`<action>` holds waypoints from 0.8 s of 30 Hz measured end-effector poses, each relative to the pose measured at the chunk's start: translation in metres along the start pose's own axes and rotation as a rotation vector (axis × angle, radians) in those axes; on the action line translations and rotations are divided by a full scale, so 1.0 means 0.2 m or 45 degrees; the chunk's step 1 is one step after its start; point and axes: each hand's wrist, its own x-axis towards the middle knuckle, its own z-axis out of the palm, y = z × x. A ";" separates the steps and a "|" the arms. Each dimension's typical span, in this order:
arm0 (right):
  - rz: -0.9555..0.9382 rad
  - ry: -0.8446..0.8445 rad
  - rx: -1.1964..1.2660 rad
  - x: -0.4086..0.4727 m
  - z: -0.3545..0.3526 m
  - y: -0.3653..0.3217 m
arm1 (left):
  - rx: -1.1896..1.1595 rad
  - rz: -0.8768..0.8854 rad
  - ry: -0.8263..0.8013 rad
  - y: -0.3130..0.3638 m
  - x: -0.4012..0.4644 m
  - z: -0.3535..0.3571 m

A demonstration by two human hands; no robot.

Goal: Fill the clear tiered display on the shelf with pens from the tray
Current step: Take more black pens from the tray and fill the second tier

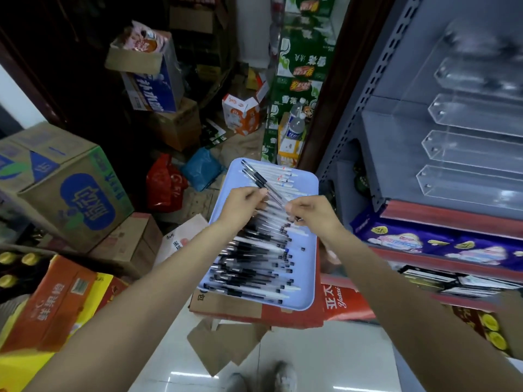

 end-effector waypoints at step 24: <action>-0.705 0.416 0.201 -0.12 -1.90 -0.34 | 0.951 1.008 0.045 1.39 0.12 1.24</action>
